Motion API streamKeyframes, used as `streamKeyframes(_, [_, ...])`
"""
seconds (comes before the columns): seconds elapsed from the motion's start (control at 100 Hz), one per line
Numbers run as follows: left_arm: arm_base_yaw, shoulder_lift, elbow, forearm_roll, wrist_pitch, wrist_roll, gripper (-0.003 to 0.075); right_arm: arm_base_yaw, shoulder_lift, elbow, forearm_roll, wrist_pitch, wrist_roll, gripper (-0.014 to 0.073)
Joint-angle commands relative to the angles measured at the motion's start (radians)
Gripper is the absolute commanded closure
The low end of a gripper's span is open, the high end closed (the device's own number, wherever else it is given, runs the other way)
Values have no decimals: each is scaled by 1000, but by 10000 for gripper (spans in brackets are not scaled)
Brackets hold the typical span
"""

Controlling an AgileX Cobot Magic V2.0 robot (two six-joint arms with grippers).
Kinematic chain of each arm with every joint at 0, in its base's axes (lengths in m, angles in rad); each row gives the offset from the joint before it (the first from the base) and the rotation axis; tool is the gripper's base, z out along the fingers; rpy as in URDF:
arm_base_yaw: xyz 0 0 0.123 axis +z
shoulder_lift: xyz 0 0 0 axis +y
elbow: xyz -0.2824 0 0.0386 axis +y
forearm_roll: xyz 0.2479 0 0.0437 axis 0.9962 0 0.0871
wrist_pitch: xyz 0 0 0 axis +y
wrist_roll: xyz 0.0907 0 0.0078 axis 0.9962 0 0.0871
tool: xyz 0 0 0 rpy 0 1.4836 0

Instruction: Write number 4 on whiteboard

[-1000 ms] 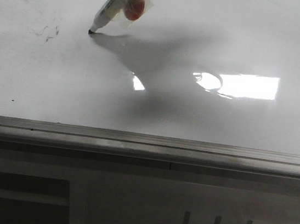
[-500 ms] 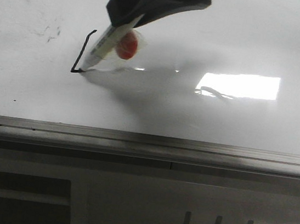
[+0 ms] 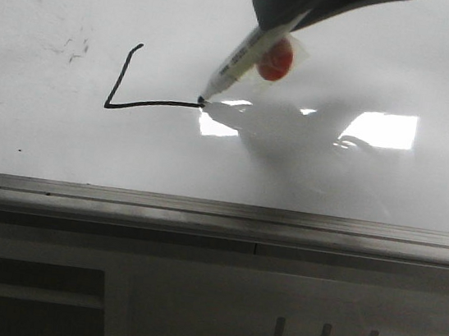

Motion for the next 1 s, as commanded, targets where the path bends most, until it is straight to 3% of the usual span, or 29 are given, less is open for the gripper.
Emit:
streamKeyframes(0.0, [-1,-4,-30,-12,-76,-9,344,28,-22,-75,-12,-78,-10,658])
streamKeyframes(0.31, [-1,-4,-30,-12,-76,-9,344,-1,49,-142,-43,-118,-10,658])
streamKeyframes(0.5, [-1,-4,-30,-12,-76,-9,344,-1,76,-114,-40,-57,-10,658])
streamKeyframes(0.81, [-1,-4,-30,-8,-74,-9,344,67,63,24,14,-60,-10,658])
streamKeyframes(0.99, [-7,-2,-30,20,-79,-9,344,91,35,-3,25,-62,-10,658])
